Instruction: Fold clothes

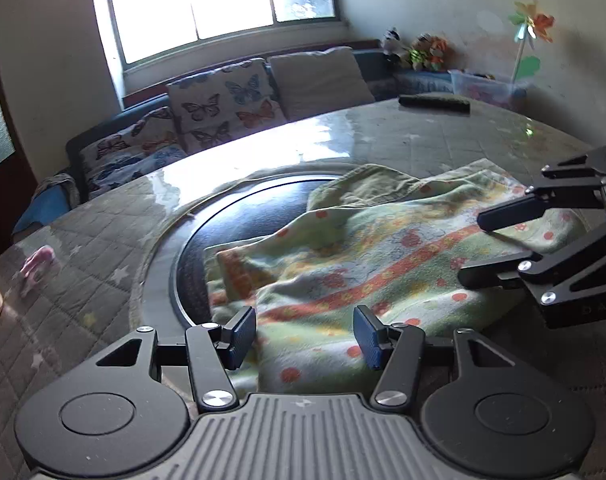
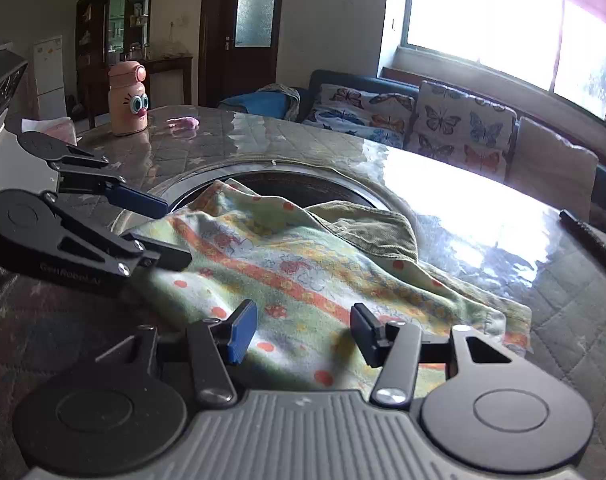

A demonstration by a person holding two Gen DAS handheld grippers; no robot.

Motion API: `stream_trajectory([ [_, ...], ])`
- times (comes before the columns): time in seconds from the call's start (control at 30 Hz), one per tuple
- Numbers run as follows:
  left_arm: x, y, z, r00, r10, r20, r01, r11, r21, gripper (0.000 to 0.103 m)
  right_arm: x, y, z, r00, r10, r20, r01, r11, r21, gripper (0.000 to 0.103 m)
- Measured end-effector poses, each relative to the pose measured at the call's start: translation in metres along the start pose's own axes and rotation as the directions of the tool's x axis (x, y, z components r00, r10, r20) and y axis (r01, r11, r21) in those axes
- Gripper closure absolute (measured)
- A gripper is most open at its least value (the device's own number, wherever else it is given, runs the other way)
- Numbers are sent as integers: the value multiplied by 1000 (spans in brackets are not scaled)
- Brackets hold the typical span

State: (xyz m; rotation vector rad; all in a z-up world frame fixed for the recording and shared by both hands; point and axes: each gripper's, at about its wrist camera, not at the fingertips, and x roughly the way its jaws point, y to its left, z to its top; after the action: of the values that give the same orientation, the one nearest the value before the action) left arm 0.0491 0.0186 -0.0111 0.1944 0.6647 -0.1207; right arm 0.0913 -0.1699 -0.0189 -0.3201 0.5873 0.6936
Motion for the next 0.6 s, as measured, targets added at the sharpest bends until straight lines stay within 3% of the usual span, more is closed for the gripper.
stream_trajectory([
  [0.43,-22,12,-20,998,-61,-30,57,991,-122,47,-34,-28,-40,999,10,-51,-8,999,38,49],
  [0.6,-32,19,-13,999,-39,-16,37,991,-130,46,-54,-43,-37,999,22,-44,-19,997,71,49],
])
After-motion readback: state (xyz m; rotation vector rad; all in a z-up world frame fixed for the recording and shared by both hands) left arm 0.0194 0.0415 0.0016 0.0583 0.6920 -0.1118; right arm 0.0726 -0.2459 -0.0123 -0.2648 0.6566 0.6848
